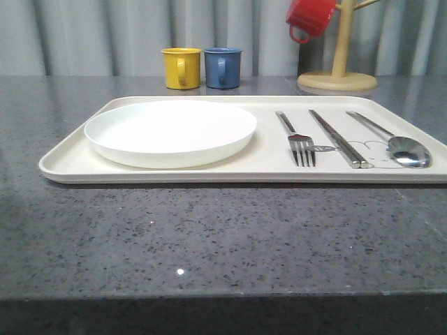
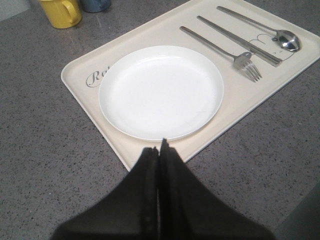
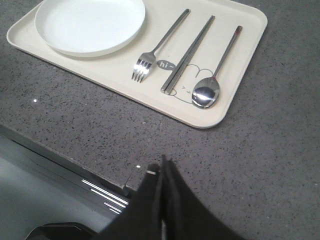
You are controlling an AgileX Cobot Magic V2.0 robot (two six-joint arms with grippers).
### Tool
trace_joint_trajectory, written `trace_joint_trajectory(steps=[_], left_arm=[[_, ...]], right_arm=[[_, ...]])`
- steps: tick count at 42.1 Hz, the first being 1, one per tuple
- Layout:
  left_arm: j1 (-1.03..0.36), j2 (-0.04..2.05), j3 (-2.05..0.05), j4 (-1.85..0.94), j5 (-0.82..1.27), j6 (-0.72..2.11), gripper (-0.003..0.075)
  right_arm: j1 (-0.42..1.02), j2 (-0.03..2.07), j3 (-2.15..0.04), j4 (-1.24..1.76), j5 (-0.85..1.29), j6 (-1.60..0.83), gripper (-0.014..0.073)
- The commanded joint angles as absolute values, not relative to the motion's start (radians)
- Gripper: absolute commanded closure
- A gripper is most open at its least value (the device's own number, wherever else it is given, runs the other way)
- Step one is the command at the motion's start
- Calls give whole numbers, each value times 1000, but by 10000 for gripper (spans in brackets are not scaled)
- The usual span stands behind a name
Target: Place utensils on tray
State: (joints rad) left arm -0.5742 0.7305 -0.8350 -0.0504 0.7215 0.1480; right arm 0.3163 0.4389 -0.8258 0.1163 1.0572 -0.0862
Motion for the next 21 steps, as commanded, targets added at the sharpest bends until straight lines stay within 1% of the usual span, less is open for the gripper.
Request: trace_joint_trajectory(steps=[1, 16, 21], left_arm=[[-582, 729, -860, -56, 647, 140, 741], [-582, 722, -860, -56, 647, 140, 741], [-540, 680, -851, -41, 650, 140, 741]], right_arm=[[319, 446, -849, 116, 990, -88, 712], [319, 446, -849, 116, 990, -88, 712], [319, 446, -849, 116, 990, -88, 712]])
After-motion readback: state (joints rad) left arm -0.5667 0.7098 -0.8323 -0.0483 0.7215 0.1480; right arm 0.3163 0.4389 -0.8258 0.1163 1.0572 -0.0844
